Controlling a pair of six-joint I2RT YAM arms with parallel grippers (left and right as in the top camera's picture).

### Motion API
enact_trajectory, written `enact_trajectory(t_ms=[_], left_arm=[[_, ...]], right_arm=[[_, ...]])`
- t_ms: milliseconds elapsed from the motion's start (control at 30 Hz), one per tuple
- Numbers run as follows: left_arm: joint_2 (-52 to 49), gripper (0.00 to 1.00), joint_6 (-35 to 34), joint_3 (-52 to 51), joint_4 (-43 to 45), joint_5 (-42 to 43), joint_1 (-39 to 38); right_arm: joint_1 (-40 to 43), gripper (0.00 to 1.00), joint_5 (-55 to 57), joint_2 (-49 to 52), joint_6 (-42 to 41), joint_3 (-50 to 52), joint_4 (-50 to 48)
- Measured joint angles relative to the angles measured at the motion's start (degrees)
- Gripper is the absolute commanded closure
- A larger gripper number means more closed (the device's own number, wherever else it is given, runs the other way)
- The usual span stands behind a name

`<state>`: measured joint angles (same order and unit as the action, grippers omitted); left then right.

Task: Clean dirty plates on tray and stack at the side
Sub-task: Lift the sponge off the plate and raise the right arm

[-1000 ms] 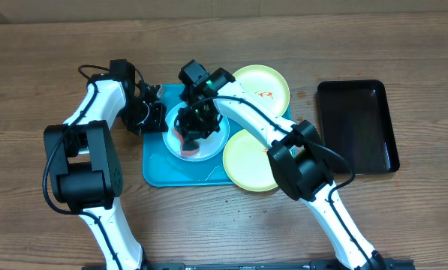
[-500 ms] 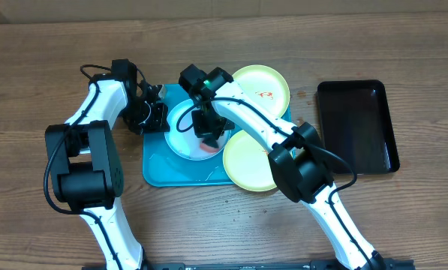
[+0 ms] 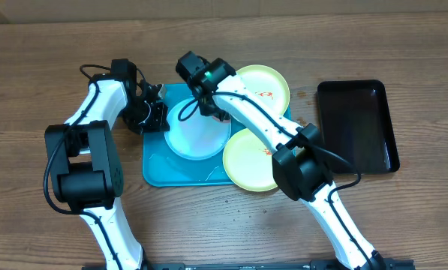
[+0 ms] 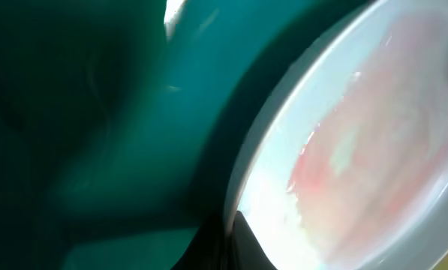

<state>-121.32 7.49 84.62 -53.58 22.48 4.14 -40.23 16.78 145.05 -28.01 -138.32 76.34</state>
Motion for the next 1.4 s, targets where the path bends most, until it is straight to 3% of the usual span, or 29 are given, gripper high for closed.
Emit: enact_trajectory(t_ms=[333, 567, 767, 1067, 1400], left_arm=[[0.0, 0.96, -0.26, 0.02, -1.09, 0.04, 0.07], [2.05, 0.96, -0.28, -0.15, -1.44, -0.35, 0.07], [16.28, 0.96, -0.28, -0.17, -0.98, -6.25, 0.07], [28.63, 0.96, -2.86, -0.15, -1.2, -26.12, -3.61], [28.94, 0.96, -13.49, -0.15, -3.02, -60.89, -21.33]], right_arm=[[1.66, 0.96, -14.08, -0.66, 1.05, -21.35, 11.85], [8.28, 0.96, -16.57, -4.81, 1.22, -27.65, 20.44], [15.52, 0.96, -19.74, -6.23, 2.14, -28.09, 20.81], [19.02, 0.96, -22.43, -6.23, 2.56, -28.09, 20.81], [19.26, 0.96, -22.77, -6.23, 3.67, -28.09, 20.83]])
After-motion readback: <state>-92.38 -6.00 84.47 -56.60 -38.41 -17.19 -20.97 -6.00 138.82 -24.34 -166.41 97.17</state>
